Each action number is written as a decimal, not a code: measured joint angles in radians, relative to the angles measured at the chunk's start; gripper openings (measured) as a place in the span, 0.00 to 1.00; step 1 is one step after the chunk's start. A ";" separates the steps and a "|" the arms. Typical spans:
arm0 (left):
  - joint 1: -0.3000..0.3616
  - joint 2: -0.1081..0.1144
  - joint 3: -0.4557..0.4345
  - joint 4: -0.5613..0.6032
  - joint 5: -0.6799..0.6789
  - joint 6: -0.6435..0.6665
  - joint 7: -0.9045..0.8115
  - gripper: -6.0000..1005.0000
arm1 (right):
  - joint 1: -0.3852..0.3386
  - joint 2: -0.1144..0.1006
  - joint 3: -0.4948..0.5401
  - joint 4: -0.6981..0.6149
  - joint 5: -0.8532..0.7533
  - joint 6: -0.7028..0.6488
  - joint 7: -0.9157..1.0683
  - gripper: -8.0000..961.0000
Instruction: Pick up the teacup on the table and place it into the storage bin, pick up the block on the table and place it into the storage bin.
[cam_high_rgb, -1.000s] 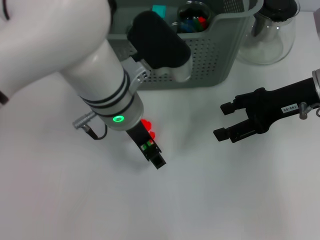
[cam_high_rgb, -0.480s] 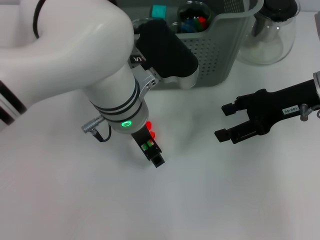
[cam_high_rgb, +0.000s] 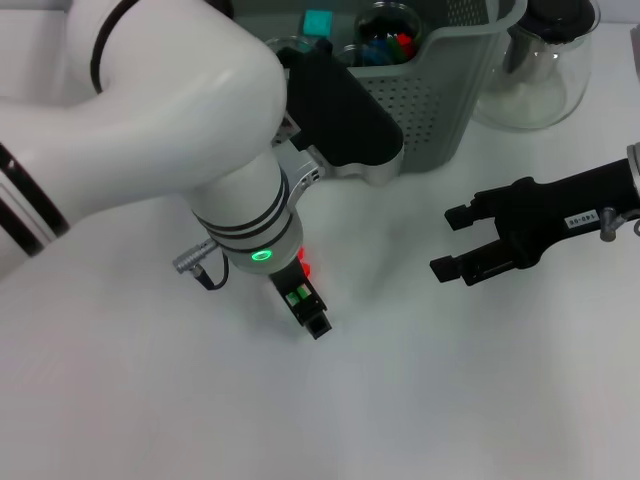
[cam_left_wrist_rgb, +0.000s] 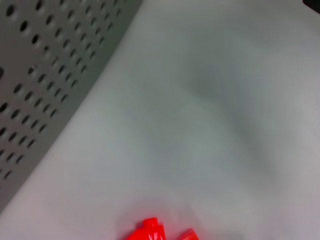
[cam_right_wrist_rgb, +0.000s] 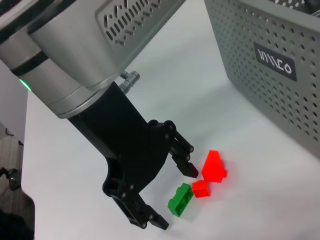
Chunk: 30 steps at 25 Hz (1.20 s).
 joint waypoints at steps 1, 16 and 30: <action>-0.001 0.000 0.002 -0.002 0.000 -0.002 -0.002 0.79 | 0.000 0.000 0.000 0.000 0.000 0.001 0.000 0.99; -0.003 0.000 0.004 0.007 0.000 0.012 -0.005 0.50 | 0.000 0.000 0.000 -0.008 0.000 -0.002 0.009 0.99; 0.167 0.001 -0.308 0.624 -0.049 0.263 0.084 0.41 | 0.003 -0.002 0.000 -0.009 0.000 0.003 0.014 0.98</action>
